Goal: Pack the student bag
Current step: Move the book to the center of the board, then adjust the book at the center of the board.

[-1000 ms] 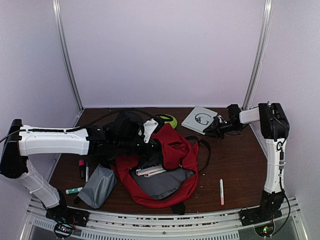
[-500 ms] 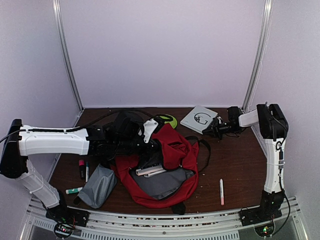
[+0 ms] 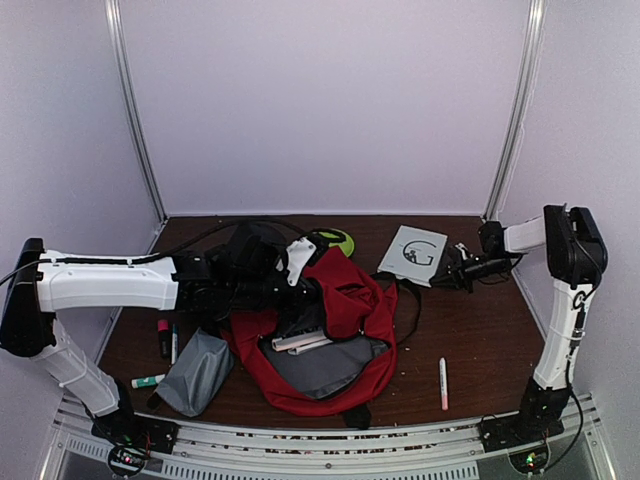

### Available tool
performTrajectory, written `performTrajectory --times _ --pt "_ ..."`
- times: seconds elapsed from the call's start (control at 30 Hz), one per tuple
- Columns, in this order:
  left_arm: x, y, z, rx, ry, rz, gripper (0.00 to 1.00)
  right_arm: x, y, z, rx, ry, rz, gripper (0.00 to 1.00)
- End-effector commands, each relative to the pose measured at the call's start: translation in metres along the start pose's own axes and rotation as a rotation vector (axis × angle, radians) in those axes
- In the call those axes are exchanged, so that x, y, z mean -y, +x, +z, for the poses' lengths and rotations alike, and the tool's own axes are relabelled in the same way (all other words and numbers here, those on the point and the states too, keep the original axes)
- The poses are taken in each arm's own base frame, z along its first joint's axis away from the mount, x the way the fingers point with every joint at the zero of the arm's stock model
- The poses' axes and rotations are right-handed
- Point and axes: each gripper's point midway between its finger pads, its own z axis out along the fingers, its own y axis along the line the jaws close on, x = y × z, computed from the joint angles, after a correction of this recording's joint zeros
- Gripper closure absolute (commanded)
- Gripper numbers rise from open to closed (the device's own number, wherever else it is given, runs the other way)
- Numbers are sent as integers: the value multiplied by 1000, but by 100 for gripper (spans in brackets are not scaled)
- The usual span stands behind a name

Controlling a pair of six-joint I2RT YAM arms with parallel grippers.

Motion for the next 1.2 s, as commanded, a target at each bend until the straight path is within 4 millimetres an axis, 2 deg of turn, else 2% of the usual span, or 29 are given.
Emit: performTrajectory --times 0.0,0.23,0.37,0.53,0.57,0.6,0.63,0.67,0.77,0.87,0.93,1.0,1.17 --pt "-4 -17 -11 67 -17 14 100 26 62 -34 -134 72 -11 100" --pt "-3 -18 -8 58 -14 38 100 44 124 -84 -288 76 -36 100" --pt "0 -19 -4 51 2 42 100 65 129 -118 -246 210 -100 100" --pt "11 -21 -6 47 66 53 100 79 141 -145 -274 381 -193 100" --pt "13 -21 -8 43 74 52 99 80 142 -149 -281 405 -208 100" --pt "15 -19 -9 35 87 52 91 77 143 -153 -285 412 -218 100" --pt "18 -18 -11 28 106 52 75 74 142 -157 -285 414 -229 97" --pt "22 -18 -12 21 126 57 65 72 141 -160 -278 418 -235 91" --pt "33 -25 -25 30 147 83 47 65 135 -169 -234 452 -270 75" --pt "45 -44 -43 68 159 114 38 64 122 -182 -173 527 -312 68" --pt "50 -61 -47 101 173 108 31 66 111 -188 -134 569 -329 64" --pt "57 -81 -42 133 188 102 27 66 100 -190 -99 576 -331 62" --pt "75 -130 -1 176 143 91 22 70 71 -184 -31 548 -300 56"
